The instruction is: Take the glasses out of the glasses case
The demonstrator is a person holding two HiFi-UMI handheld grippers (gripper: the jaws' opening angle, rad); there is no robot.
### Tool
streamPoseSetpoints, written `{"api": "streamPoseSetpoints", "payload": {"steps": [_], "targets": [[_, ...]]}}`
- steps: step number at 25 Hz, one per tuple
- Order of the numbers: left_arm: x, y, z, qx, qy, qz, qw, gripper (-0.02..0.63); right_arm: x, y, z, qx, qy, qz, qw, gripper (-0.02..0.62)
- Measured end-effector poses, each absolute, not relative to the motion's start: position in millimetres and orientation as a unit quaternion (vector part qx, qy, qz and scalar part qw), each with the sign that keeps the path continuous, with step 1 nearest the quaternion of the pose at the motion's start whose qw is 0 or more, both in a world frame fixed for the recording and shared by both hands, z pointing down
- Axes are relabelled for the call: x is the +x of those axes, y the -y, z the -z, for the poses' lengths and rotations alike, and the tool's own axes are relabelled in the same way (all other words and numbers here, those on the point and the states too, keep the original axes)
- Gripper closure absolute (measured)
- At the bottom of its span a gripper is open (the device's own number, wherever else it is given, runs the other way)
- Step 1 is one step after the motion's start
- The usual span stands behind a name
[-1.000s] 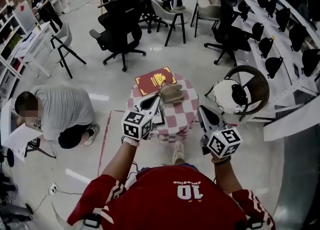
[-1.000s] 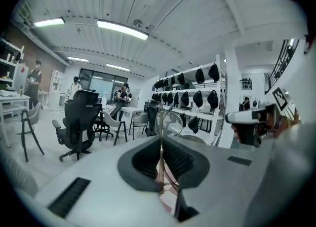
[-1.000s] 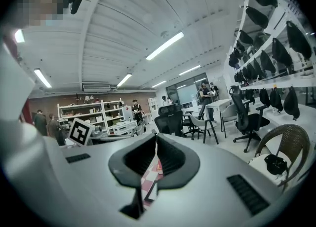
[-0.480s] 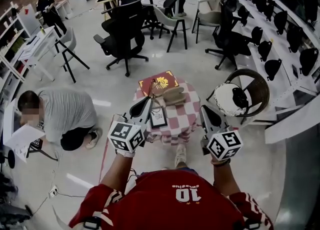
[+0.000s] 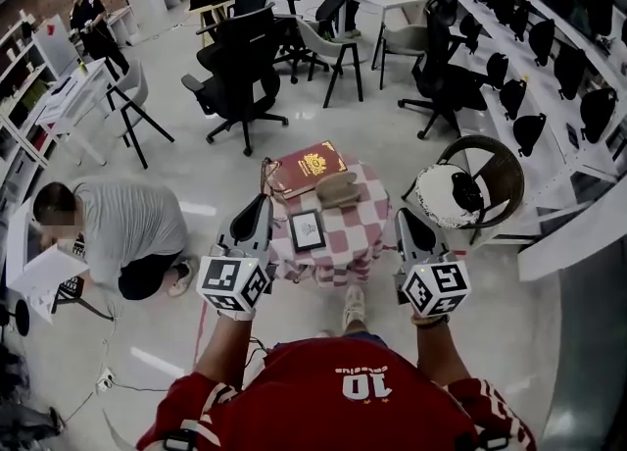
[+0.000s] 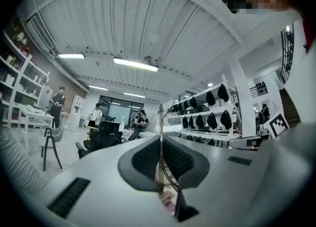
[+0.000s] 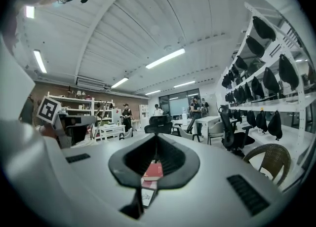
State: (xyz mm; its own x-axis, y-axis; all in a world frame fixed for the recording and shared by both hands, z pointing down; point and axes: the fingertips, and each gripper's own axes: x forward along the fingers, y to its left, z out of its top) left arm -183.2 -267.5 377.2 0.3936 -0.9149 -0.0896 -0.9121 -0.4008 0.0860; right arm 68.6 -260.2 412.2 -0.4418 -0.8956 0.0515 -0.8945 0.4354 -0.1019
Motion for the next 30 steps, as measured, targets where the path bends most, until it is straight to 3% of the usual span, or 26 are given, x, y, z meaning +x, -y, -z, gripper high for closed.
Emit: {"api": "streamPoseSetpoints", "payload": {"steps": [30], "targets": [[-185,263,-381,0.826,0.561,0.049,0.004,0.586,86,251,-404,-0.559,-0.828,0.041,0.006,0.58]]}}
